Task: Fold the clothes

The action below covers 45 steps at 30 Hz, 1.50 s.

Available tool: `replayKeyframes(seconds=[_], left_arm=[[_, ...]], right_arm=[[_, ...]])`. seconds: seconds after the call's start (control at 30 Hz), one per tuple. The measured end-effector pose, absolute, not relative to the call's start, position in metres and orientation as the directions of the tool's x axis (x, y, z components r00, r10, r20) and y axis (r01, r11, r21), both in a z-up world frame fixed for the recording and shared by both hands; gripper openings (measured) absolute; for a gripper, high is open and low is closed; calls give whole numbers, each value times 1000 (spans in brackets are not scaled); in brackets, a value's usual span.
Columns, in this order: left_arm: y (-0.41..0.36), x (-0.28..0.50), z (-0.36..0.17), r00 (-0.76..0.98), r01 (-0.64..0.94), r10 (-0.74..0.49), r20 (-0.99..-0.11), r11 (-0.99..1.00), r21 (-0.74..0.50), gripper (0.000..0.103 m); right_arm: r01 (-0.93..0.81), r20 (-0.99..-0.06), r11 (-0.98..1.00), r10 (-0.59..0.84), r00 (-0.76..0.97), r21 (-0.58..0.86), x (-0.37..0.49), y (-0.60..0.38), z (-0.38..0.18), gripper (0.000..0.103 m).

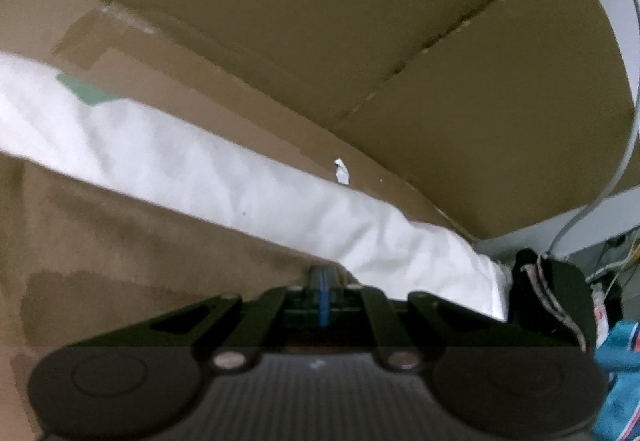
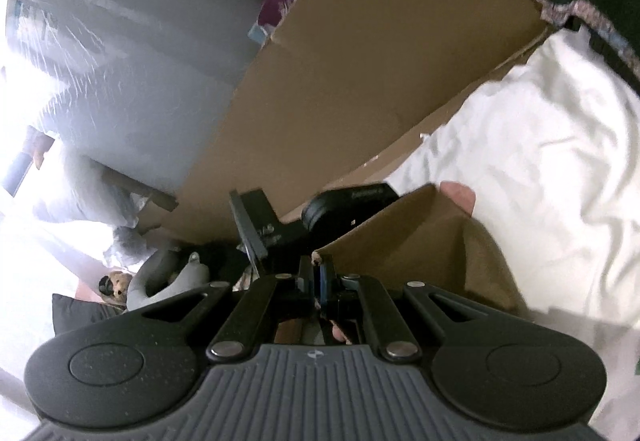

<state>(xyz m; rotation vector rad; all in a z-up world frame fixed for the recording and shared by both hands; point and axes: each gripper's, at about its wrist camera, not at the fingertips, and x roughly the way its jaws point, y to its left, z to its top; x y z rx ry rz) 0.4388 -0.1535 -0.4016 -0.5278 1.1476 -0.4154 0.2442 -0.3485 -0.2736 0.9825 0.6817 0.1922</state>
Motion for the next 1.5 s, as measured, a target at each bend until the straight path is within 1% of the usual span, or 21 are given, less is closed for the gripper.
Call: replayKeyframes(seconds=[0.2, 0.27, 0.4, 0.6, 0.63, 0.7, 0.77, 0.8, 0.83, 0.87, 0.9, 0.97, 1.03, 1.07, 1.13, 1.2, 1.5], left_arm=[[-129, 431, -392, 352, -12, -598, -720, 766, -642, 2], [-115, 428, -385, 367, -6, -596, -715, 767, -642, 4], [-86, 421, -372, 395, 6, -591, -703, 767, -642, 11], [-56, 404, -366, 401, -8, -589, -702, 764, -645, 14], [-53, 402, -366, 400, -12, -587, -704, 765, -644, 14], [-50, 399, -366, 395, -19, -583, -710, 768, -640, 14], [-45, 398, -365, 389, -16, -577, -718, 775, -632, 15], [-44, 397, -364, 387, -12, -573, -722, 780, -626, 16], [-45, 396, -365, 385, -9, -572, -724, 782, -623, 18], [-45, 395, -366, 383, -6, -571, -726, 784, -620, 18], [-46, 392, -365, 380, -1, -572, -727, 786, -618, 20], [-49, 389, -363, 375, 17, -570, -732, 793, -609, 22], [-53, 387, -365, 372, 37, -562, -739, 804, -593, 31], [-54, 385, -363, 375, 49, -552, -745, 814, -579, 33], [-52, 376, -360, 384, 75, -528, -758, 836, -544, 41], [-55, 372, -359, 397, 97, -483, -780, 867, -488, 44], [-60, 365, -365, 382, 111, -432, -817, 899, -423, 43]], right_arm=[[148, -464, 577, 449, 764, 803, 248, -332, -279, 0], [149, -470, 584, 450, 759, 798, 249, -327, -280, 0], [154, -479, 590, 446, 756, 792, 253, -319, -282, 0], [142, -519, 638, 453, 725, 756, 262, -296, -286, 0], [139, -539, 658, 456, 708, 740, 265, -289, -288, 3], [150, -593, 700, 448, 669, 698, 269, -276, -294, 5], [156, -615, 705, 462, 639, 692, 270, -268, -298, 9], [153, -615, 704, 468, 634, 694, 268, -266, -299, 19], [152, -619, 709, 464, 634, 688, 266, -265, -299, 34], [152, -622, 716, 458, 636, 682, 263, -264, -298, 39], [151, -622, 719, 454, 638, 679, 261, -264, -297, 40], [159, -623, 715, 451, 639, 680, 257, -269, -295, 40], [170, -628, 719, 437, 644, 674, 250, -276, -293, 40], [173, -630, 722, 430, 647, 670, 247, -279, -291, 40], [189, -640, 731, 407, 652, 656, 239, -288, -290, 40], [215, -656, 734, 384, 650, 644, 228, -300, -293, 40], [313, -691, 711, 327, 645, 629, 185, -338, -303, 40]])
